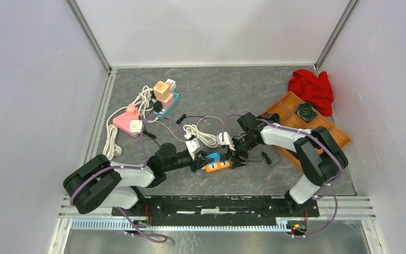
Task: Pull the plug off the socket
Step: Remove the plug from the socket.
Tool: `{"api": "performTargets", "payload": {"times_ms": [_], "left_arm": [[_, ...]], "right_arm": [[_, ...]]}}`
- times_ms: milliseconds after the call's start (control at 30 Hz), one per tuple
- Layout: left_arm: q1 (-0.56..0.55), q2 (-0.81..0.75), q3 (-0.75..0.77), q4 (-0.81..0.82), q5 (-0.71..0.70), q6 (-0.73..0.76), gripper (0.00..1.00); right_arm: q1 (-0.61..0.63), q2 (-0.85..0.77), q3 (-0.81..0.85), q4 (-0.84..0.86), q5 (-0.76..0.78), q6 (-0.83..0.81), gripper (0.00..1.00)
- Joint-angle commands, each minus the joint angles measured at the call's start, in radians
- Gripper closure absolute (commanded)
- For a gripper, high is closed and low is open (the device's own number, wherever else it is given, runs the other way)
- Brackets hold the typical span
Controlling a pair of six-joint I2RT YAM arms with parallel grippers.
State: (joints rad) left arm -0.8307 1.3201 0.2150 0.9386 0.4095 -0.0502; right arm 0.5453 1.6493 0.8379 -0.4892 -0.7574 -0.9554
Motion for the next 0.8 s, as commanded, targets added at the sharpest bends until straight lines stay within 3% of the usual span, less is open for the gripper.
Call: {"api": "performTargets", "payload": {"times_ms": [0,300,767], "left_arm": [[-0.031,-0.051,0.05,-0.031,0.028,0.069,0.98],[-0.062,-0.103,0.072,-0.138,-0.032,0.113,0.98],[-0.061,-0.081,0.016,-0.008,0.002,-0.042,0.98]], "right_arm": [[0.003,0.041,0.014,-0.009,0.103,0.039,1.0],[0.011,0.061,0.02,-0.006,0.133,0.055,0.99],[0.015,0.077,0.026,-0.009,0.154,0.07,1.0]]}}
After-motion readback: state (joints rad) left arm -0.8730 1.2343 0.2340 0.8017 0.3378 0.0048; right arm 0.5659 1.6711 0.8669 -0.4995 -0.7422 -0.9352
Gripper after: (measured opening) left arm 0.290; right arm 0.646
